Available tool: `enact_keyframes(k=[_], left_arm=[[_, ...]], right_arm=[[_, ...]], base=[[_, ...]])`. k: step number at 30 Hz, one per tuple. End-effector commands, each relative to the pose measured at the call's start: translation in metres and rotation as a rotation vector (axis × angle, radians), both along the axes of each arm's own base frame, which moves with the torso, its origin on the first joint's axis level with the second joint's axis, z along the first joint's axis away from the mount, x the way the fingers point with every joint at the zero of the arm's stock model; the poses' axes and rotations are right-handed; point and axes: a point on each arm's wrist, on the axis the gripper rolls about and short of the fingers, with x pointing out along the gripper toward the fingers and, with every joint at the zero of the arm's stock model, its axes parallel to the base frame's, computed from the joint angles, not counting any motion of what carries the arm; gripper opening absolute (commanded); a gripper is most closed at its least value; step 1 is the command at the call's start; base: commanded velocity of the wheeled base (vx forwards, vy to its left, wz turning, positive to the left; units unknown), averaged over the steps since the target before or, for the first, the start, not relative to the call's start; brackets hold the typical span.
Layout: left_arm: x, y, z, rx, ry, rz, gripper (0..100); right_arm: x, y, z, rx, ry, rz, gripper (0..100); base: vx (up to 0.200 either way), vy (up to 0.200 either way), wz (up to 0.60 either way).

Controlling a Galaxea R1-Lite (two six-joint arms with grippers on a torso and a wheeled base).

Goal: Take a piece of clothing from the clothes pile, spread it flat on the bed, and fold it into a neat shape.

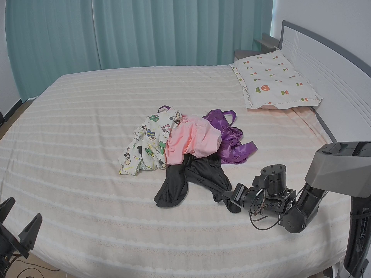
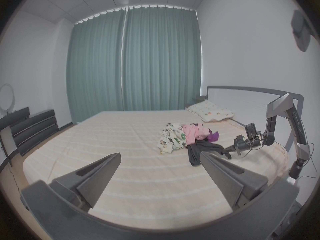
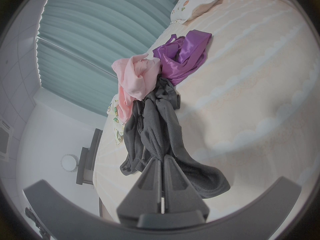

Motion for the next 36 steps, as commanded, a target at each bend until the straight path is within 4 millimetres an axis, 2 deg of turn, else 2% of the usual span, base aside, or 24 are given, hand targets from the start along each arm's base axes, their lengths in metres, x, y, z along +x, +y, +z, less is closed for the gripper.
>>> enact_keyframes(k=[1,2,3,7,12,13,14,20,22,23,24,25,29,31,32,36], left_arm=[[0.097,-0.017,-0.003,0.018,0.373,-0.147,100],[0.097,-0.017,-0.003,0.018,0.373,-0.147,100],[0.122,-0.029,-0.016,0.009,0.474,-0.188,100],[0.152,-0.046,-0.038,-0.016,0.578,-0.189,100],[0.185,-0.071,-0.062,-0.099,0.620,-0.158,100],[0.186,-0.072,-0.064,-0.100,0.623,-0.158,100],[0.199,-0.082,-0.076,-0.118,0.639,-0.134,100],[0.237,-0.118,-0.107,-0.192,0.672,-0.059,100],[0.239,-0.120,-0.108,-0.195,0.672,-0.057,100],[0.251,-0.137,-0.118,-0.215,0.687,-0.057,100],[0.251,-0.138,-0.119,-0.214,0.689,-0.057,100],[0.257,-0.147,-0.126,-0.209,0.696,-0.065,100],[0.275,-0.162,-0.146,-0.193,0.708,-0.052,100],[0.277,-0.163,-0.146,-0.193,0.705,-0.048,100],[0.289,-0.172,-0.150,-0.227,0.673,-0.021,100],[0.303,-0.182,-0.154,-0.283,0.644,-0.005,100]], right_arm=[[-0.015,-0.006,-0.002,0.053,-0.019,-0.019,0],[-0.015,-0.006,-0.002,0.053,-0.019,-0.019,0],[-0.017,-0.006,-0.003,0.054,-0.022,-0.016,0],[-0.019,-0.006,-0.004,0.051,-0.015,-0.014,0],[-0.019,-0.006,-0.005,0.050,-0.014,-0.014,0],[-0.019,-0.006,-0.005,0.050,-0.014,-0.014,0],[-0.019,-0.006,-0.005,0.050,-0.014,-0.013,0],[-0.019,-0.006,-0.005,0.049,-0.016,-0.013,0],[-0.019,-0.006,-0.005,0.050,-0.016,-0.012,0],[-0.019,-0.005,-0.005,0.049,-0.016,-0.012,0],[-0.019,-0.005,-0.005,0.048,-0.015,-0.012,0],[-0.019,-0.005,-0.005,0.049,-0.016,-0.012,0],[-0.019,-0.005,-0.006,0.047,-0.014,-0.012,0],[-0.019,-0.005,-0.006,0.047,-0.014,-0.012,0],[-0.019,-0.005,-0.006,0.046,-0.015,-0.013,0],[-0.019,-0.005,-0.006,0.046,-0.013,-0.010,0]], base=[[0.000,0.000,0.00],[0.000,0.000,0.00],[0.000,0.000,0.00],[0.000,0.000,0.00],[0.000,0.000,0.00],[0.000,0.000,0.00],[0.000,0.000,0.00],[0.000,0.000,0.00],[0.000,0.000,0.00],[0.000,0.000,0.00],[0.000,0.000,0.00],[0.000,0.000,0.00],[0.000,0.000,0.00],[0.000,0.000,0.00],[0.000,0.000,0.00],[0.000,0.000,0.00]])
